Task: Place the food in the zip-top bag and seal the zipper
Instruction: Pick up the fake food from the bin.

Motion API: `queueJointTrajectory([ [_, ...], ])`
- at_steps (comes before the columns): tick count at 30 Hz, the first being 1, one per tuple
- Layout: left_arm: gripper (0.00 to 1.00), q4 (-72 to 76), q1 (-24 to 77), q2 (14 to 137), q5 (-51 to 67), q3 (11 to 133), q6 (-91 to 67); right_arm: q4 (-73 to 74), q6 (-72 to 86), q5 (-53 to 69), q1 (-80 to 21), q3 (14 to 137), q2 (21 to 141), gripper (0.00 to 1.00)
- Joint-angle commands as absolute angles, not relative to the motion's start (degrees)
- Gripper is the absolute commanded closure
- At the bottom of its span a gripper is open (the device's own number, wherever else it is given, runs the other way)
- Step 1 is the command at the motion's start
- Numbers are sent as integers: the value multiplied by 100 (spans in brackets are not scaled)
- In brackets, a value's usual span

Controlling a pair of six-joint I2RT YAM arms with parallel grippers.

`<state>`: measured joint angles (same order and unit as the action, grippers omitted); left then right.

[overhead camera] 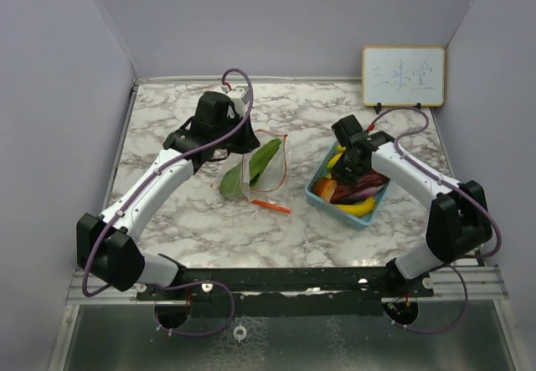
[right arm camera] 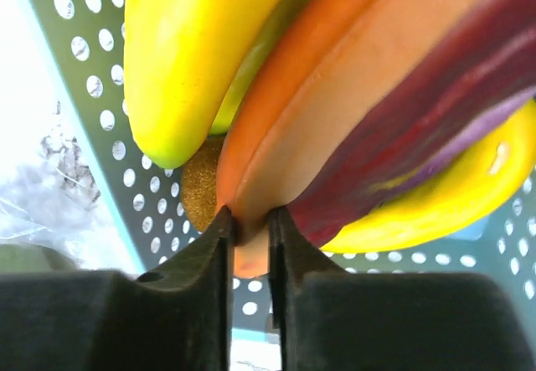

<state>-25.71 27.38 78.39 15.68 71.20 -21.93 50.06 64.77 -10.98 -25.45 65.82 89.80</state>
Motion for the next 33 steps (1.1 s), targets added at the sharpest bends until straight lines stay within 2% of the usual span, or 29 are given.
queueJointTrajectory([
  [1,100,-2422,2716,7672,1729,7098,-2154,5534,6428,-1593,-2526,6451,8509,91],
  [5,100,-2468,2716,7711,1701,7127,-2184,5697,6083,-1447,-2540,6710,8015,97],
  [12,100,-2535,2722,7865,1680,7263,-2239,5209,5292,-764,-2540,6801,6991,98],
  [18,100,-2541,2716,7944,1611,7286,-2240,3068,4678,545,-2540,6111,5809,98],
  [28,100,-2569,2716,8302,1704,7605,-2442,1344,4377,3230,-2540,6079,5611,98],
  [33,100,-2608,2716,8429,1622,7887,-2477,566,4832,4534,-2540,5975,5527,98],
])
